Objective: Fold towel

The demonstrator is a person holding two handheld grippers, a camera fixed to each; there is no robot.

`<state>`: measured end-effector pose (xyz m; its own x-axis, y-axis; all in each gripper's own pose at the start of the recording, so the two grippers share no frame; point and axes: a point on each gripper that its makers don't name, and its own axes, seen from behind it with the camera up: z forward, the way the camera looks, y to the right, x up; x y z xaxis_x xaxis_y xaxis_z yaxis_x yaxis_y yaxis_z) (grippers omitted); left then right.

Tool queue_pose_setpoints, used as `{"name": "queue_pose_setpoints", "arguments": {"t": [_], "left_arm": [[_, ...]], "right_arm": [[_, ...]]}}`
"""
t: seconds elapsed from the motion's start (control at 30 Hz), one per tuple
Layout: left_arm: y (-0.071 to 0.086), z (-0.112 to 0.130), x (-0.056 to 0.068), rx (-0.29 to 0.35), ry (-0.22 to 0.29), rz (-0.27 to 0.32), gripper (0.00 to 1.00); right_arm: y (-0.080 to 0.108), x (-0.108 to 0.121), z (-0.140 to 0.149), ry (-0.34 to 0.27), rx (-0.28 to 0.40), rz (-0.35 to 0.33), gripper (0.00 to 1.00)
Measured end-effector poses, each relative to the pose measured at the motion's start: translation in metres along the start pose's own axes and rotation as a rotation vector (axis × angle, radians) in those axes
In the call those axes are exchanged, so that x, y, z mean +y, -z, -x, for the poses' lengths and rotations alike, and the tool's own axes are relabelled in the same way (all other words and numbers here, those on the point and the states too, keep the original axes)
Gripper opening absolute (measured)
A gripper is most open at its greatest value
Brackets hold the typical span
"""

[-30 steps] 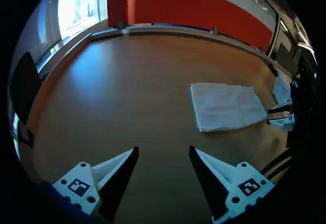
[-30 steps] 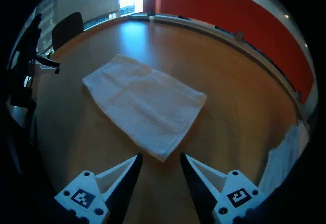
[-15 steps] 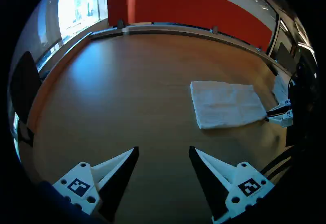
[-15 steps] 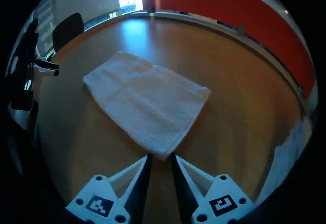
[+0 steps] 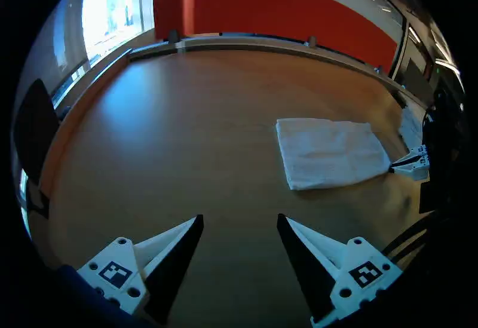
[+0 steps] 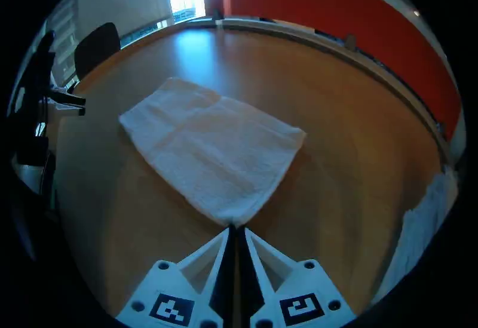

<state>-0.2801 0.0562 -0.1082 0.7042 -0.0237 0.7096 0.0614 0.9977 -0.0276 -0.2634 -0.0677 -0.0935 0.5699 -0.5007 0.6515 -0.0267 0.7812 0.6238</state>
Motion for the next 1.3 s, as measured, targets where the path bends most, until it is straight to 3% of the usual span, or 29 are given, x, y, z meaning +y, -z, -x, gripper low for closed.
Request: {"name": "queue_pose_setpoints", "arguments": {"t": [0.23,0.87,1.3], "left_arm": [[-0.001,-0.004,0.001,0.004,0.000,0.004,0.91],[-0.001,-0.012,0.003,0.019,-0.001,0.005,0.91],[0.000,-0.014,0.007,0.025,-0.002,0.010,0.91]], "right_arm": [[0.012,0.001,-0.015,0.001,0.047,0.018,0.08],[0.076,0.008,-0.089,0.036,0.224,0.065,0.07],[0.096,0.014,-0.113,0.093,0.254,0.087,0.06]]}}
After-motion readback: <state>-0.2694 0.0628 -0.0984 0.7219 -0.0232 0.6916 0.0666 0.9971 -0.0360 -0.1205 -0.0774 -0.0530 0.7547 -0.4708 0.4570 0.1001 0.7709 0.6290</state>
